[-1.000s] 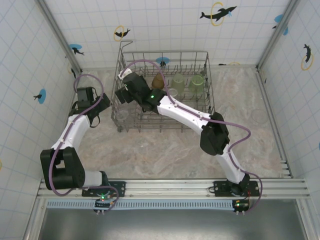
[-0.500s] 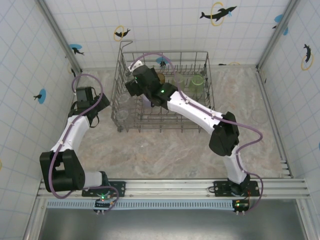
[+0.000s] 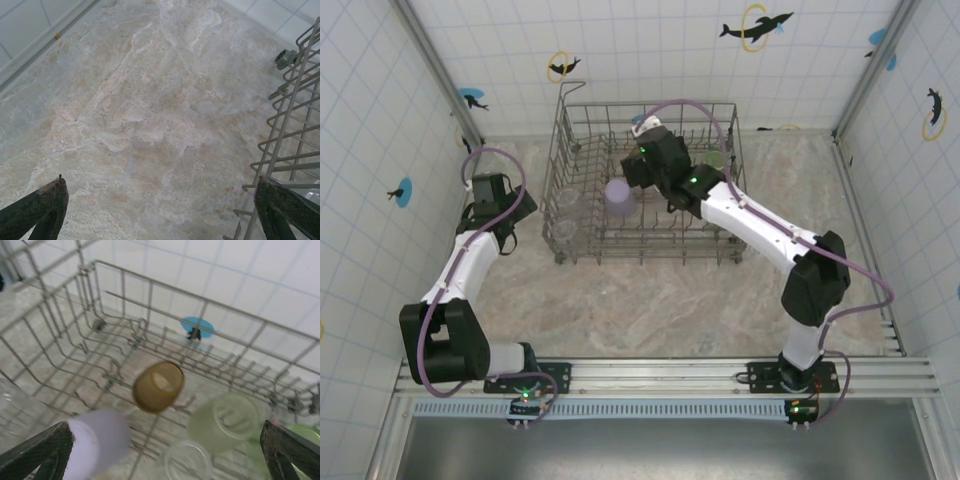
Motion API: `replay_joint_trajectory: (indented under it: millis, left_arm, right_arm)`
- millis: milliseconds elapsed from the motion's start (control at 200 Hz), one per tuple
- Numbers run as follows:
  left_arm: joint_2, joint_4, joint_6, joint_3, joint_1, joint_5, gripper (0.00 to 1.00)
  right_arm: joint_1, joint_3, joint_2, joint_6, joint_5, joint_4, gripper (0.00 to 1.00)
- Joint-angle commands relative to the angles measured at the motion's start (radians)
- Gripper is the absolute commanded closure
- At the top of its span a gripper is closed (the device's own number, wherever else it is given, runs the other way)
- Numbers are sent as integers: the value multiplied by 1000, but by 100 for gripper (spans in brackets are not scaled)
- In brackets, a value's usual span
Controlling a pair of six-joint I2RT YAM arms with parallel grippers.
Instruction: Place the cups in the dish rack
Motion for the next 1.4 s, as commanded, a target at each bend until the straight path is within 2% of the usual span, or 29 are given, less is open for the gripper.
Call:
replay_joint_trajectory:
  millis: [0,510,696,886,1081,1391]
  left_arm:
    - [3,-2,6,-5,3,-27,2]
    - [7,-4,6,0,3,-3,2]
    - [6,-7,11,1,4,-15,2]
    - [4,-17,17,7,4,-27,2]
    - [11,-27,18,11,5,-62,2]
    - [49,-28,24,5,21,-180,2]
  right_arm:
    - [-43,-93,-113,49,0,53,0]
    - [-266,-401,-373,144,-43,81,0]
    - [-353,-449,-415,178,-44,20,0]
    - [-493,-498,-454,245,-32,-61,0]
    - [-629,-581,-509,287,-35,-95,0]
    - [-798,-675,-577,300,-58,-170,0]
